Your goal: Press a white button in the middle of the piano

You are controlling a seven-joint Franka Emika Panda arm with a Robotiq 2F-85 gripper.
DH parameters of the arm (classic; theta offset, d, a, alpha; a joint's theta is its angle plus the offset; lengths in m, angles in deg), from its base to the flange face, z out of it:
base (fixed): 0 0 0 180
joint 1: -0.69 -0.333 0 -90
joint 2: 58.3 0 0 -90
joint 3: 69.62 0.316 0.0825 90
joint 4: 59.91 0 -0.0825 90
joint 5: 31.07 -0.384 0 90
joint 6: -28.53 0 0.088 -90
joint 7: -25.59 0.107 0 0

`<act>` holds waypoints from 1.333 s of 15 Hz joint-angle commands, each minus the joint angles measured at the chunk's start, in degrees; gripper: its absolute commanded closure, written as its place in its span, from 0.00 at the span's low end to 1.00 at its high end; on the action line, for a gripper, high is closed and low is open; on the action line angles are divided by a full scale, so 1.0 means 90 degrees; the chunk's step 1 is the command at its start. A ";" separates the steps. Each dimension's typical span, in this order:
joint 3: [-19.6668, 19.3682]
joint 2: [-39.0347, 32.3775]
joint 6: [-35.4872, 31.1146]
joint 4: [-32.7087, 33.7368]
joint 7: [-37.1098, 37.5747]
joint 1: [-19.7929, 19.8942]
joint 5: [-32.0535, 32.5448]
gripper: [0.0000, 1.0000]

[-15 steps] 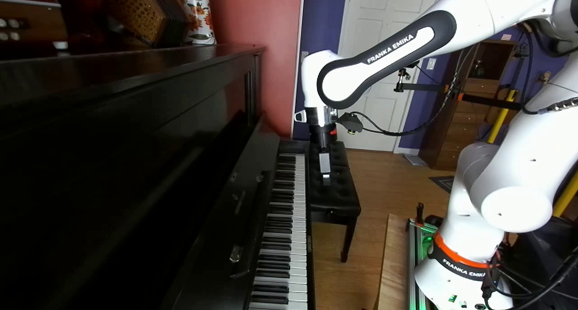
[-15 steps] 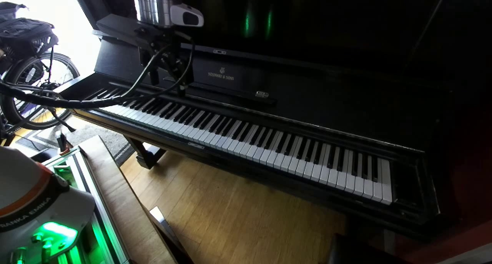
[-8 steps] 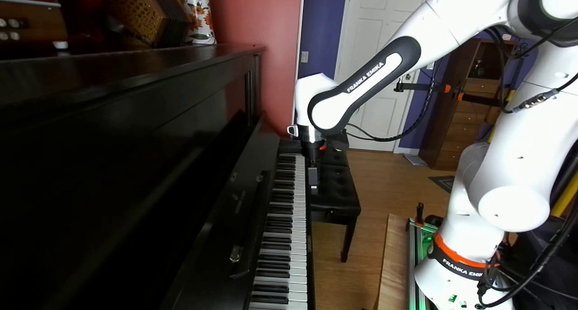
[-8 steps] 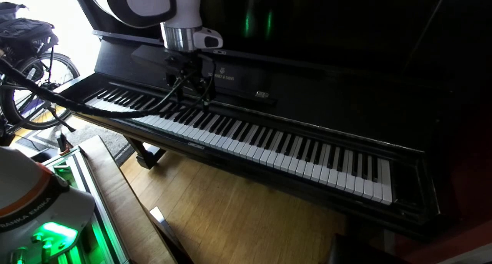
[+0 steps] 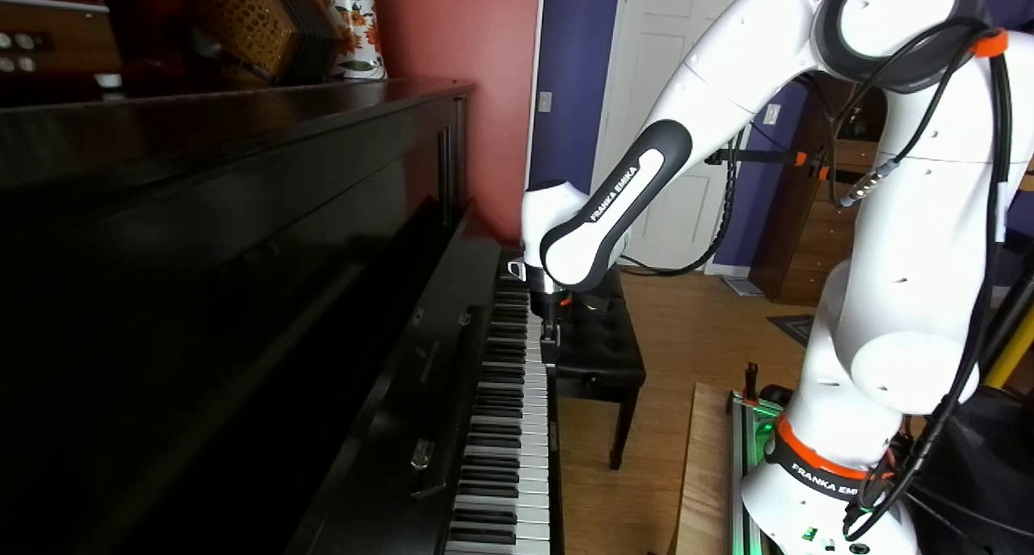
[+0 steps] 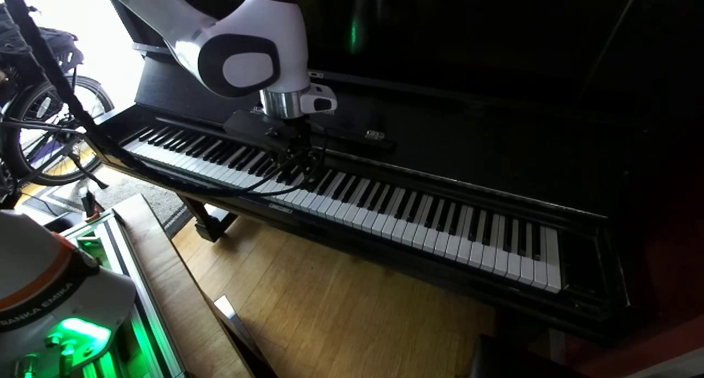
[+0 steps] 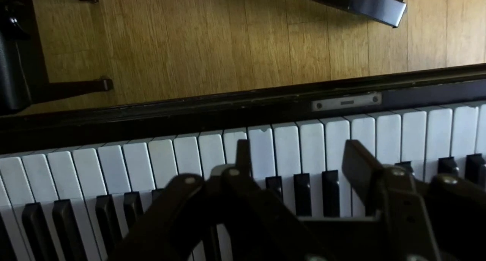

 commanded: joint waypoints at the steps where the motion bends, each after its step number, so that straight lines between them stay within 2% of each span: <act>1: 0.0051 -0.0520 -0.0564 0.0088 -0.0077 0.0200 0.0069 0.65; 5: 0.0073 -0.0889 -0.0860 0.0210 -0.0053 0.0318 0.0081 0.96; 6: 0.0113 -0.0641 -0.0707 0.0089 -0.0011 0.0301 0.0056 0.79; 8: 0.0114 -0.0761 -0.0746 0.0148 -0.0007 0.0334 0.0061 0.93; 9: 0.0115 -0.0791 -0.0747 0.0173 -0.0006 0.0340 0.0063 0.96; 13: 0.0117 -0.0950 -0.0935 0.0221 -0.0079 0.0341 0.0208 1.00; 20: 0.0218 -0.1234 -0.1380 0.0265 -0.0382 0.0458 0.0185 1.00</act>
